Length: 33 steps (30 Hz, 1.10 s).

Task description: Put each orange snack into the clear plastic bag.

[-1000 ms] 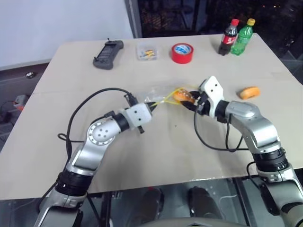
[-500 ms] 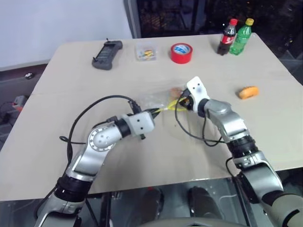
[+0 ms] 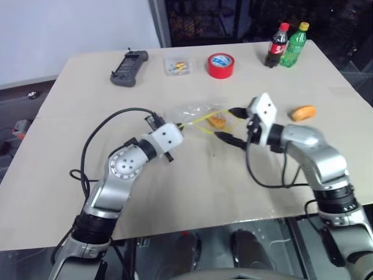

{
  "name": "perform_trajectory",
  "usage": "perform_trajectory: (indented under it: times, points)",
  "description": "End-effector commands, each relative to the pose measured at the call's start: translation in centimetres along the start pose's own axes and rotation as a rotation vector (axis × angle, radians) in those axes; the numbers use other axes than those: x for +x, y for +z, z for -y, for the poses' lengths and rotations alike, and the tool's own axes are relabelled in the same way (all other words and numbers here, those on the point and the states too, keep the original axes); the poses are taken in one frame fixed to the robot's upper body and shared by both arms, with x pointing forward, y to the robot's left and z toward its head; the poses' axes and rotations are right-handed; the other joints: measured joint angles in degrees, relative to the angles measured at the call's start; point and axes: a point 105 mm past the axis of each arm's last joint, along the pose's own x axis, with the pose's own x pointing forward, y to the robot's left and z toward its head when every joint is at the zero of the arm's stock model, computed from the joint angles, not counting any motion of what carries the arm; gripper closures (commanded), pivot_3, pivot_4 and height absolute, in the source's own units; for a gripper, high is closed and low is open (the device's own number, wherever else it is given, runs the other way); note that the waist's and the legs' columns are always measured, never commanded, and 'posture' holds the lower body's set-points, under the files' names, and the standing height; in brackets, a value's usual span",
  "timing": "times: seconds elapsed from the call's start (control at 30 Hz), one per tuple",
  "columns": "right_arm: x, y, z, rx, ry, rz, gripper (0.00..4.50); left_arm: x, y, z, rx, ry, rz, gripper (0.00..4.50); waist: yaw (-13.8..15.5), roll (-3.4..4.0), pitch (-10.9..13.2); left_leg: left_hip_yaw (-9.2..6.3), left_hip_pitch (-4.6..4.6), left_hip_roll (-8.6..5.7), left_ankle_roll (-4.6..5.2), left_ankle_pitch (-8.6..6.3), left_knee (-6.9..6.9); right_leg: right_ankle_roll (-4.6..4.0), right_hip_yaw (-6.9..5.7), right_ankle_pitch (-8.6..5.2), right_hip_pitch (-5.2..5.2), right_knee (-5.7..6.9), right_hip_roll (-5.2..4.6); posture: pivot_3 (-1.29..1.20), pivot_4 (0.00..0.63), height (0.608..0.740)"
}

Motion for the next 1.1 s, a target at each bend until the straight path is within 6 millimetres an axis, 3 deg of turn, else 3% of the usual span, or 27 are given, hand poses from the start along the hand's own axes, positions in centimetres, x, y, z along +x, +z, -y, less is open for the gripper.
perform_trajectory:
  times: [0.03,0.17,0.27,0.37,0.5,0.67,0.83,0.9,1.1]
  points:
    - [-3.4,-0.5,6.1,-0.048,-0.262,-0.055,0.03,-0.5,0.5,-1.0,0.007,0.048,0.012,4.5,0.1,0.0,0.0,0.0,0.0,0.0,0.0,0.0,0.0,0.0,0.0,0.0,0.0,0.0,0.0,0.0,0.15,0.74]
    - [-7.6,-3.7,14.1,-0.04,-0.695,-0.184,0.03,-0.7,0.6,-0.8,-0.007,0.058,0.007,4.5,-0.1,0.0,0.0,0.12,0.04,0.0,0.0,0.0,-0.02,0.0,0.11,0.0,-0.02,0.04,0.0,0.0,0.15,0.74]
    - [-9.2,-6.2,16.8,0.02,-0.855,-0.229,0.03,-0.7,0.7,-0.4,-0.019,0.057,0.007,4.5,-0.2,0.0,0.0,0.21,0.05,0.01,-0.01,0.0,-0.05,0.0,0.17,0.0,-0.07,0.04,-0.01,0.0,0.15,0.74]
    - [-9.5,-7.6,18.2,0.126,-0.961,-0.204,0.03,-0.7,0.7,-0.3,-0.023,0.055,0.005,4.5,-0.4,0.0,0.0,0.35,0.02,0.05,0.0,0.01,-0.09,0.0,0.3,0.0,-0.13,0.02,0.0,0.0,0.15,0.74]
    - [-9.6,-8.4,19.1,0.15,-1.05,-0.205,0.03,-0.7,0.7,-0.3,-0.022,0.053,0.003,4.5,-0.5,0.01,0.0,0.49,0.05,0.07,0.0,0.01,-0.11,0.0,0.43,0.0,-0.17,0.04,0.01,0.0,0.15,0.74]
    - [-9.9,-9.7,18.6,0.122,-1.003,-0.272,0.03,-0.8,0.6,-0.6,-0.02,0.058,-0.004,4.5,-0.4,0.0,0.0,0.49,0.03,0.07,0.0,0.0,-0.11,0.0,0.42,0.0,-0.16,0.03,0.04,0.0,0.15,0.74]
    - [-11.9,-10.9,17.5,0.103,-0.97,-0.321,0.03,-0.8,0.6,-0.5,-0.021,0.055,-0.007,4.5,0.1,0.02,0.0,0.39,-0.01,0.07,0.01,0.0,-0.09,0.0,0.32,0.0,-0.14,0.01,0.03,0.0,0.15,0.74]
    - [-12.4,-10.8,17.3,0.105,-0.976,-0.313,0.03,-0.8,0.6,-0.5,-0.022,0.052,-0.003,4.5,0.0,0.04,0.0,0.41,0.01,0.07,0.01,0.0,-0.06,0.0,0.34,0.0,-0.13,0.02,0.03,0.0,0.15,0.74]
    - [-12.1,-7.2,16.4,0.121,-1.013,-0.175,0.03,-0.1,0.8,-0.5,-0.02,0.034,0.019,4.5,-0.1,0.07,-0.1,0.41,0.02,0.07,0.01,0.0,-0.03,0.0,0.34,0.0,-0.12,0.08,0.03,0.0,0.15,0.74]
